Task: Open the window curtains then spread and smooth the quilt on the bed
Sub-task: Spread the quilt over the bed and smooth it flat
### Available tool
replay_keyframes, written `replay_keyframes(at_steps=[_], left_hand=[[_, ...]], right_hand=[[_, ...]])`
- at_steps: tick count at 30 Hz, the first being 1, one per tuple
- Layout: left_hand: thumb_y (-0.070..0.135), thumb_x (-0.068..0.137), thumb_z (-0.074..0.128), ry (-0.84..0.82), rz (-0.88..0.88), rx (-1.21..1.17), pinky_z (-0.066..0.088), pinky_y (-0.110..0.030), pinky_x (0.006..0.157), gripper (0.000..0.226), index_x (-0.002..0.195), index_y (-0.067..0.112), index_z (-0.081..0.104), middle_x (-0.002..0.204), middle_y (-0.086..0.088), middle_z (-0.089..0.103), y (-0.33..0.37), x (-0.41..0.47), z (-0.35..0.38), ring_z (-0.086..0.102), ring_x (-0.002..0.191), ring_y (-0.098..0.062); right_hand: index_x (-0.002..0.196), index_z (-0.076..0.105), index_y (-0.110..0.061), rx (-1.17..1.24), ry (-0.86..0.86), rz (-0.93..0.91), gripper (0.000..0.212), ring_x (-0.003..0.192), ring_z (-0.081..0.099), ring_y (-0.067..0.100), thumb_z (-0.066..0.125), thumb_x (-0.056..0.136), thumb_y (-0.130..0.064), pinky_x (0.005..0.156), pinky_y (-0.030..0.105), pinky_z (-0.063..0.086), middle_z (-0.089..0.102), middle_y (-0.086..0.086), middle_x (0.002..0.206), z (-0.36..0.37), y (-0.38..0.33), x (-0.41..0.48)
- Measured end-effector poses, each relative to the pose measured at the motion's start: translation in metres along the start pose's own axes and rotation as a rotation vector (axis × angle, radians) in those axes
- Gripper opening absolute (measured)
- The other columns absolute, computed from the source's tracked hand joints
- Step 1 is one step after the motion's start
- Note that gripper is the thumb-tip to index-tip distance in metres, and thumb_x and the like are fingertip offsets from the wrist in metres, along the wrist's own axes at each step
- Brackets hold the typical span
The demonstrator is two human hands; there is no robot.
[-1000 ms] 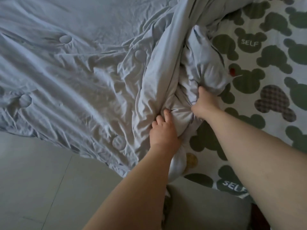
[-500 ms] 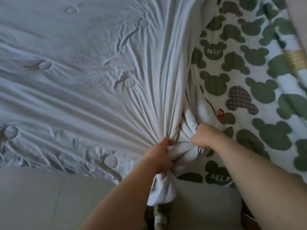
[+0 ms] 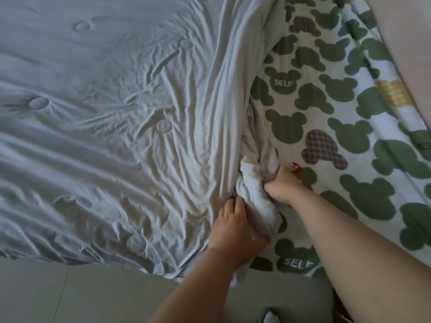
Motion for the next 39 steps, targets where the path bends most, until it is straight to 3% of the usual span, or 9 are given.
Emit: replay_keyframes(at_steps=[3, 6, 11, 19, 24, 30, 33, 36, 39], left_hand=[[0.058, 0.069, 0.070, -0.030, -0.112, 0.003, 0.011, -0.034, 0.118, 0.125, 0.151, 0.010, -0.011, 0.157, -0.009, 0.004, 0.005, 0.009, 0.011, 0.008, 0.146, -0.025], [0.038, 0.083, 0.062, 0.004, -0.183, 0.103, 0.020, -0.035, 0.117, 0.103, 0.151, 0.007, -0.008, 0.155, -0.014, 0.014, 0.010, 0.015, 0.015, 0.020, 0.143, -0.029], [0.017, 0.089, 0.049, 0.105, -0.252, -0.030, 0.047, -0.040, 0.093, 0.058, 0.143, 0.024, 0.029, 0.121, -0.008, 0.061, 0.020, 0.009, 0.006, 0.058, 0.110, -0.030], [0.018, 0.075, 0.059, -0.127, -0.242, -0.152, 0.051, -0.031, 0.086, 0.038, 0.113, 0.023, 0.065, 0.108, -0.004, 0.070, 0.076, -0.012, 0.082, 0.063, 0.105, -0.025], [0.014, 0.083, 0.053, -0.320, -0.205, -0.098, 0.046, -0.032, 0.096, 0.045, 0.128, 0.021, 0.054, 0.123, -0.008, 0.061, 0.123, -0.028, 0.155, 0.055, 0.114, -0.028], [0.056, 0.062, 0.051, -0.111, -0.218, -0.279, 0.050, -0.038, 0.091, 0.074, 0.126, 0.018, 0.051, 0.118, -0.007, 0.060, 0.151, -0.023, 0.152, 0.058, 0.109, -0.027], [0.056, 0.074, 0.044, 0.186, -0.193, -0.527, 0.041, -0.038, 0.102, 0.074, 0.139, 0.021, 0.041, 0.134, -0.003, 0.051, 0.170, -0.016, 0.116, 0.049, 0.122, -0.023], [0.055, 0.085, 0.054, 0.244, -0.252, -0.737, 0.039, -0.035, 0.102, 0.069, 0.142, 0.018, 0.042, 0.137, -0.003, 0.051, 0.179, 0.010, 0.096, 0.048, 0.126, -0.023], [0.043, 0.085, 0.061, 0.114, -0.310, -0.424, 0.049, -0.033, 0.090, 0.065, 0.141, 0.018, 0.042, 0.129, -0.004, 0.058, 0.186, 0.031, 0.100, 0.057, 0.112, -0.023]], right_hand=[[0.125, 0.053, -0.009, -0.033, -0.029, -0.087, 0.042, 0.092, 0.054, 0.026, 0.058, 0.085, -0.020, 0.074, 0.029, 0.042, 0.058, 0.012, 0.121, 0.000, -0.007, 0.001], [0.130, 0.052, -0.010, 0.051, -0.032, -0.143, 0.052, 0.104, 0.057, 0.028, 0.064, 0.081, -0.025, 0.079, 0.029, 0.044, 0.059, 0.010, 0.125, -0.014, -0.003, 0.001], [0.135, 0.047, -0.008, 0.095, -0.030, -0.134, 0.060, 0.109, 0.055, 0.029, 0.062, 0.081, -0.028, 0.081, 0.030, 0.042, 0.055, 0.010, 0.130, -0.056, 0.032, -0.009], [0.137, 0.043, -0.003, 0.004, -0.095, 0.055, 0.063, 0.115, 0.051, 0.035, 0.061, 0.084, -0.029, 0.091, 0.038, 0.043, 0.050, 0.017, 0.132, -0.098, 0.143, -0.026], [0.113, 0.057, -0.002, -0.118, -0.164, 0.187, 0.048, 0.090, 0.057, 0.033, 0.067, 0.076, -0.032, 0.061, 0.031, 0.044, 0.057, 0.017, 0.102, -0.121, 0.218, -0.041], [0.138, 0.042, -0.007, 0.198, -0.181, -0.021, 0.085, 0.118, 0.049, 0.031, 0.071, 0.073, -0.052, 0.089, 0.034, 0.042, 0.049, 0.011, 0.134, -0.106, 0.214, -0.045], [0.114, 0.060, -0.011, 0.577, -0.141, -0.150, 0.048, 0.114, 0.051, 0.023, 0.060, 0.085, -0.049, 0.102, 0.032, 0.035, 0.061, 0.004, 0.114, -0.099, 0.200, -0.052], [0.114, 0.064, -0.011, 0.432, -0.366, -0.126, 0.071, 0.107, 0.059, 0.025, 0.059, 0.067, -0.065, 0.101, 0.043, 0.044, 0.067, 0.009, 0.113, -0.072, 0.206, -0.061], [0.123, 0.057, -0.014, 0.276, -0.470, -0.027, 0.075, 0.105, 0.059, 0.027, 0.064, 0.061, -0.055, 0.092, 0.038, 0.048, 0.062, 0.010, 0.118, -0.071, 0.230, -0.065]])
Point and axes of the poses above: each hand's wrist, its own x-axis towards the middle knuckle, its own z-axis out of the palm, y = z × x, the point moved 8 cm from there along x, towards the middle knuckle
